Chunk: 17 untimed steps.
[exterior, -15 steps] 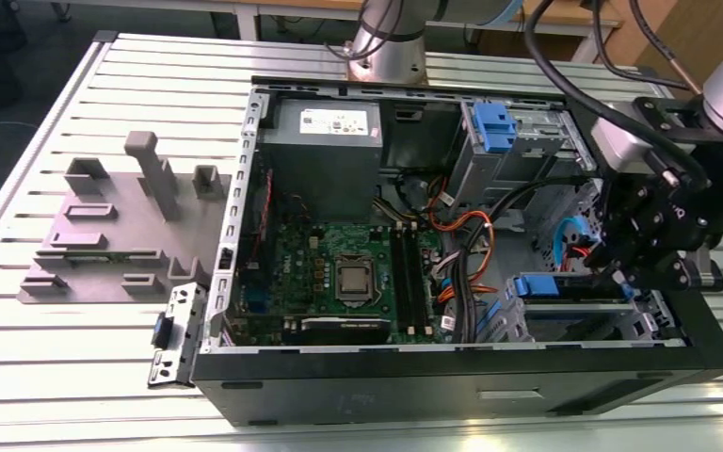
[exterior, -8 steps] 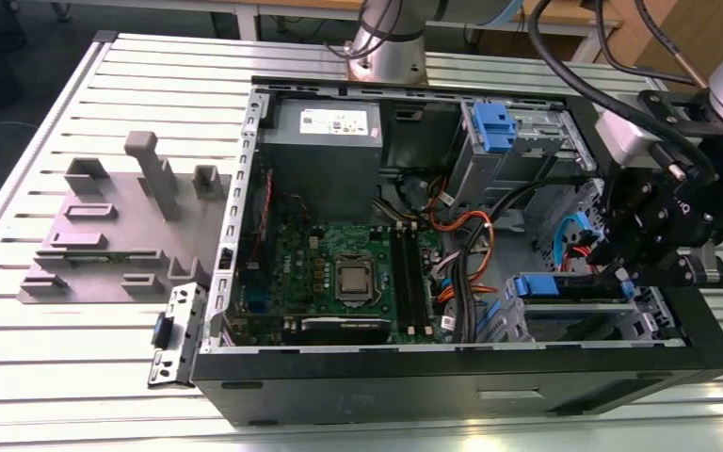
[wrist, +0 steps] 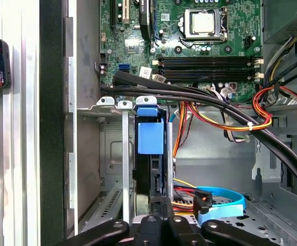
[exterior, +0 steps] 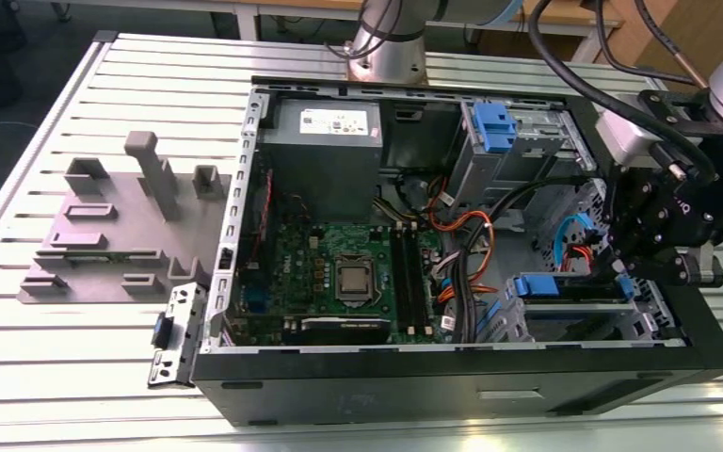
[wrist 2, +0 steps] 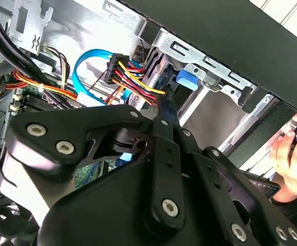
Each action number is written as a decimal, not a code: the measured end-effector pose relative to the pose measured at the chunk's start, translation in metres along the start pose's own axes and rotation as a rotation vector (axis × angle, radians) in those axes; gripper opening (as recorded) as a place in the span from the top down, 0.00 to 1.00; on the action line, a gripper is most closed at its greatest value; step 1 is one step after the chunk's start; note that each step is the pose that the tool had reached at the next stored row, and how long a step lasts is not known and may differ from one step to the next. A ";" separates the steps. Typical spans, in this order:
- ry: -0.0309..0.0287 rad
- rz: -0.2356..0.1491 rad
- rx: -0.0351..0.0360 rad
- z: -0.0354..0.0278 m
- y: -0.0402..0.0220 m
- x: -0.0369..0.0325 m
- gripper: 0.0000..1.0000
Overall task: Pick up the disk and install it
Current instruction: 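Insert the first disk wire, then insert the second disk wire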
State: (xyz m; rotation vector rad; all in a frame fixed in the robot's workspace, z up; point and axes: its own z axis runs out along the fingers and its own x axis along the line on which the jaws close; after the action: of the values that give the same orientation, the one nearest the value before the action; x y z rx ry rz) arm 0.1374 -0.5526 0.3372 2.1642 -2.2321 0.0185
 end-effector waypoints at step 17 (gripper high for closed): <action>-0.0001 0.000 0.0000 -0.0002 0.0022 0.0001 0.89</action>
State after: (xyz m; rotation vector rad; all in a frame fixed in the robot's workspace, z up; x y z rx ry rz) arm 0.1353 -0.5526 0.3374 2.1643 -2.2321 0.0184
